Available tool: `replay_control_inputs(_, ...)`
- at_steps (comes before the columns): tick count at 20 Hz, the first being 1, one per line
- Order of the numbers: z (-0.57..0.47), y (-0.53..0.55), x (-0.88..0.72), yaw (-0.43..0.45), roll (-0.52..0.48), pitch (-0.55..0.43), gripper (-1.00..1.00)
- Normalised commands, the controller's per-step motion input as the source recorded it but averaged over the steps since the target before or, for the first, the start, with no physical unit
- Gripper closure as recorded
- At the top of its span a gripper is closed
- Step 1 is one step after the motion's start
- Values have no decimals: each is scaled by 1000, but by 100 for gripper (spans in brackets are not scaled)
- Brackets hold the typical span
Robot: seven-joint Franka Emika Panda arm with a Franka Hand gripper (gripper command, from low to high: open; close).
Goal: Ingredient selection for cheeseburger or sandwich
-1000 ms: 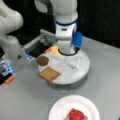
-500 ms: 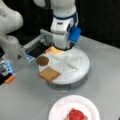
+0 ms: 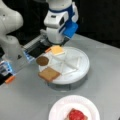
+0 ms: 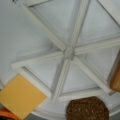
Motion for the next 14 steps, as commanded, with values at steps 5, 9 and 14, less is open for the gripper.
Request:
replay_control_inputs(5, 131, -249, 114, -176, 198, 149, -100)
replay_control_inputs(9, 109, -306, 108, -80, 223, 163, -100)
replay_control_inputs(14, 112, -344, 66, 28, 249, 181, -100)
